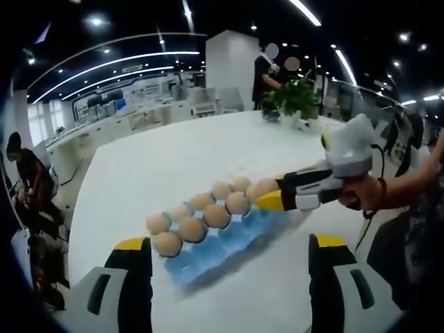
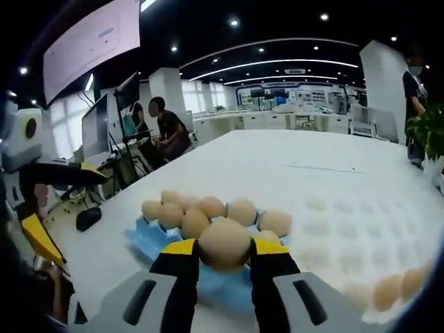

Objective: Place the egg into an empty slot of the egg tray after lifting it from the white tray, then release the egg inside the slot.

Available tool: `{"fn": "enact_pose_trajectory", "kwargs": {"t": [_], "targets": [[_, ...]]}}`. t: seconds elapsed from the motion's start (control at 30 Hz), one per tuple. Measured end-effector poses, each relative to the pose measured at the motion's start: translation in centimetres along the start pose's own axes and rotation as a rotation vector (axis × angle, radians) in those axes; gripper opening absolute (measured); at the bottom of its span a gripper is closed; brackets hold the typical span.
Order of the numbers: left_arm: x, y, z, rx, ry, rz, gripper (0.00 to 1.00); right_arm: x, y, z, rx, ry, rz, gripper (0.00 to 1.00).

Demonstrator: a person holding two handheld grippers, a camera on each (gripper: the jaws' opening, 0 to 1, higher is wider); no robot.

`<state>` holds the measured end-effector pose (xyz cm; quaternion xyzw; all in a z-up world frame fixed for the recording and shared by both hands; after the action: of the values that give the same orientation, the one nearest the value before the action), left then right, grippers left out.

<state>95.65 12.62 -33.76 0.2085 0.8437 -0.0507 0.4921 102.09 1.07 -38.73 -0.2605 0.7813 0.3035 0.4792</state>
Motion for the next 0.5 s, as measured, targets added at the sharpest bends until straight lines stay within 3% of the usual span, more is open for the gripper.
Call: {"fn": "enact_pose_trajectory", "kwargs": {"t": [0.2,0.5], "targets": [[0.3,0.1,0.1,0.002,0.01,0.004,0.95,-0.1,1.7,1.3,-0.086,0.027,-0.027,0.29],[0.6,0.4,-0.1,0.002,0.018,0.008,0.95,0.1,3.7,2.9,-0.159,0.053,-0.048,0.29]]}}
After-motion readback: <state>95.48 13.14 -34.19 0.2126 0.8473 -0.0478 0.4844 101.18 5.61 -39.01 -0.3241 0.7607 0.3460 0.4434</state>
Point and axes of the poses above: the point that each gripper's makers call its tool centre point, and the gripper's own axes: z roughly forward along the fingers, y roughly to its left, x roughly out of its underside, the point moved 2 cm from there along -z, roughly backward along the fingers, and after that the axes turned 15 degrees about -x, right-handed, at the moved point
